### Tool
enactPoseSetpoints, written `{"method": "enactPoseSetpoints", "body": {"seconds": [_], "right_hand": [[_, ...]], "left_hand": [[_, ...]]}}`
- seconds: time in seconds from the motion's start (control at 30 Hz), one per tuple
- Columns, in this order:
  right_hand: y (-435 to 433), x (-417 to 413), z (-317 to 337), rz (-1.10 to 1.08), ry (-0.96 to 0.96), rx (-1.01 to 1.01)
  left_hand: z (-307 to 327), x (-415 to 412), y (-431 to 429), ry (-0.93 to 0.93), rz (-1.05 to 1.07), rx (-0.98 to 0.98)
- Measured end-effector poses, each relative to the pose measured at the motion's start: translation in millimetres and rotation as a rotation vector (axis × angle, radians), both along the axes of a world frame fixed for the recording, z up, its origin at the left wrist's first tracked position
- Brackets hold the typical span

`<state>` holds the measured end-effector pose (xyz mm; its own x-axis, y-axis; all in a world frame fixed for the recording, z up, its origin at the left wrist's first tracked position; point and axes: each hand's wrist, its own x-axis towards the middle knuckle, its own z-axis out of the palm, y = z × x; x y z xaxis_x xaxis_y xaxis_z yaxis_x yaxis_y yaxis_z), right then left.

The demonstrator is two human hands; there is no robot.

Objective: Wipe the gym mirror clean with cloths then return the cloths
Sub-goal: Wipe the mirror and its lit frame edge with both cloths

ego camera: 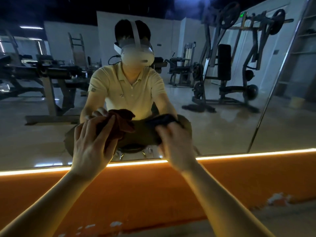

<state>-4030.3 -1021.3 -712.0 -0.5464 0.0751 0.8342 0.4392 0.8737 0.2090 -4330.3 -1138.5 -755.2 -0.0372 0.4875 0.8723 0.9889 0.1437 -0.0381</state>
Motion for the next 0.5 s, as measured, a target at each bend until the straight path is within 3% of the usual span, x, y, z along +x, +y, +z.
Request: {"method": "enactPoseSetpoints", "body": {"seconds": [0.13,0.27,0.37,0.43,0.5], "right_hand": [[44.3,54.1,14.3,-0.304,0.565,-0.365],[21.7,26.9,21.7,-0.376,0.715,-0.480],[-6.6,-20.3,12.9,-0.333,0.500,-0.379],[-39.7,-48.6,-4.4,-0.072,0.265,-0.404],[-60.3,-61.7,-26.8,0.016,-0.055,-0.188]], "left_hand": [[18.8,36.5,-15.7,0.040,-0.085,0.148],[39.8,72.4,-30.9,0.017,-0.127,0.212],[44.4,78.3,-36.8,-0.014,-0.109,0.186],[42.5,78.4,-37.1,-0.017,-0.101,0.174],[39.5,75.8,-37.3,-0.015,-0.097,0.159]]}}
